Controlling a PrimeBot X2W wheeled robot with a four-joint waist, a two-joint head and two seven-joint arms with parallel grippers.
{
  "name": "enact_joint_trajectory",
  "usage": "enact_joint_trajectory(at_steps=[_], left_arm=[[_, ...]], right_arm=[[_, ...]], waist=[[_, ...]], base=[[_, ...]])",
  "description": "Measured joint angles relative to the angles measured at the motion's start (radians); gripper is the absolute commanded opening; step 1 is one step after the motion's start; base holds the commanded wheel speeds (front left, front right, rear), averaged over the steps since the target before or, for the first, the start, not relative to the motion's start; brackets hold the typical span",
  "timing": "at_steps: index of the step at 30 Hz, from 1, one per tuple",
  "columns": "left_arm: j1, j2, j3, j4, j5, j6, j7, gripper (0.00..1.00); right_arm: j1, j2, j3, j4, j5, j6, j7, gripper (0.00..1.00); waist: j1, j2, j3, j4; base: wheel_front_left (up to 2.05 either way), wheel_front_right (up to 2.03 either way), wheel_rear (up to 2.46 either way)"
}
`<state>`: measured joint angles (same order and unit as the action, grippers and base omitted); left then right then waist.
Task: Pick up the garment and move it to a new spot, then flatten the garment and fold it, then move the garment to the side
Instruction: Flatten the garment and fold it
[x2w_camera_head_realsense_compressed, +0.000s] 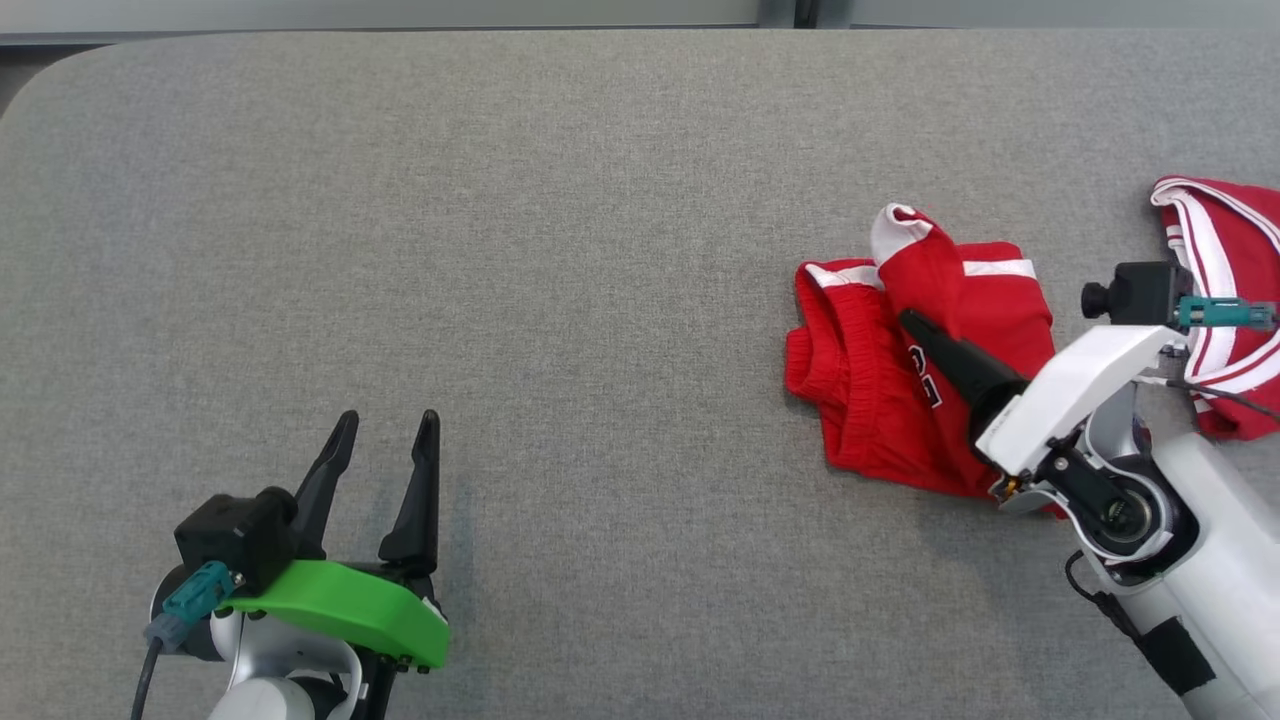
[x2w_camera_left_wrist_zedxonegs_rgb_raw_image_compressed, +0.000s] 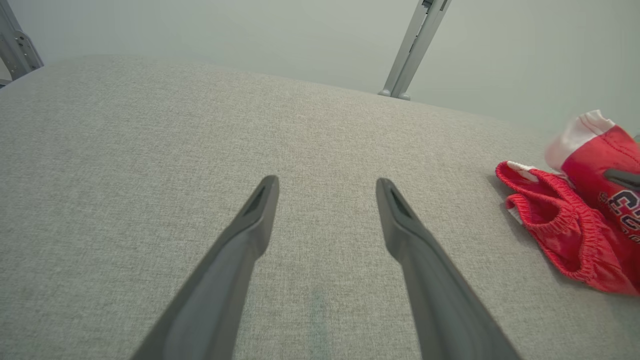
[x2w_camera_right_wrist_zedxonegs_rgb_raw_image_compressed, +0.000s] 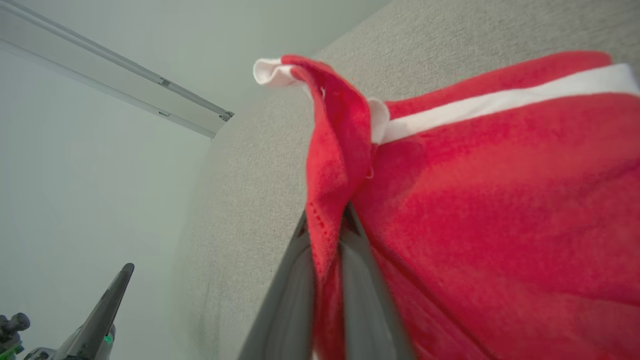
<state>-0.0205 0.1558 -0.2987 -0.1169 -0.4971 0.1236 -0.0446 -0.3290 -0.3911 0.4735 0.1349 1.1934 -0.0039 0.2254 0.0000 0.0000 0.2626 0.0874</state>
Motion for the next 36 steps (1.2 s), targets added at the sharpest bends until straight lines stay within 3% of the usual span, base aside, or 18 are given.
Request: enact_joint_trajectory(at_steps=[1,4,5,6,7,10,18,22,28,32,36], left_arm=[[0.0,0.0,0.0,0.0,0.0,0.0,0.0,1.0],[-0.001,0.0,-0.001,0.002,0.0,0.0,0.0,1.0],[-0.001,0.0,-0.001,0.002,0.0,0.0,0.0,1.0],[-0.001,0.0,0.001,0.004,0.0,0.0,0.0,1.0],[-0.001,0.0,0.003,0.006,0.0,0.0,0.0,1.0],[-0.001,0.003,0.006,0.011,0.0,0.0,0.0,1.0],[-0.002,0.004,0.007,0.016,0.0,0.0,-0.001,1.0],[0.0,0.004,0.011,0.016,0.0,0.0,-0.002,1.0],[0.0,0.002,0.009,0.02,0.0,0.0,-0.009,1.0],[0.0,0.001,0.004,0.018,0.0,0.0,-0.009,1.0],[0.0,-0.001,-0.016,0.018,0.0,-0.002,-0.007,1.0]], right_arm=[[-0.003,0.007,0.01,0.004,-0.017,-0.009,-0.006,0.0],[-0.019,0.026,0.036,0.012,-0.059,-0.027,-0.022,0.65],[-0.026,0.035,0.043,0.012,-0.062,-0.034,-0.023,0.69],[-0.034,0.045,0.054,0.013,-0.071,-0.034,-0.024,0.81],[-0.043,0.057,0.067,0.015,-0.086,-0.035,-0.028,1.0],[-0.062,0.098,0.084,0.014,-0.104,-0.051,-0.049,1.0],[-0.066,0.132,0.079,-0.1,-0.13,-0.049,-0.121,1.0],[-0.046,0.063,0.045,-0.113,-0.154,-0.06,-0.138,1.0],[0.047,-0.061,-0.041,-0.008,-0.153,-0.087,-0.147,1.0],[0.077,-0.062,-0.071,0.033,-0.098,-0.085,-0.147,1.0],[0.078,-0.058,-0.07,0.069,-0.081,-0.059,-0.144,1.0]], waist=[[0.0,0.0,0.001,0.0],[0.0,0.0,0.004,-0.003],[0.0,0.0,0.004,-0.004],[0.0,0.0,0.004,-0.006],[0.0,0.0,0.004,-0.008],[0.0,0.0,0.0,-0.018],[0.0,0.0,-0.014,-0.034],[0.0,0.0,-0.023,-0.043],[0.0,0.0,-0.036,-0.055],[0.0,0.0,-0.037,-0.055],[0.0,0.0,-0.035,-0.05]], base=[[0.0,0.0,0.0],[0.0,0.0,0.0],[0.0,0.0,0.0],[0.0,0.0,0.0],[0.0,0.0,0.0],[0.0,0.0,0.0],[0.0,0.0,0.0],[0.0,0.0,0.0],[0.0,0.0,0.0],[0.0,0.0,0.0],[0.0,0.0,0.0]])
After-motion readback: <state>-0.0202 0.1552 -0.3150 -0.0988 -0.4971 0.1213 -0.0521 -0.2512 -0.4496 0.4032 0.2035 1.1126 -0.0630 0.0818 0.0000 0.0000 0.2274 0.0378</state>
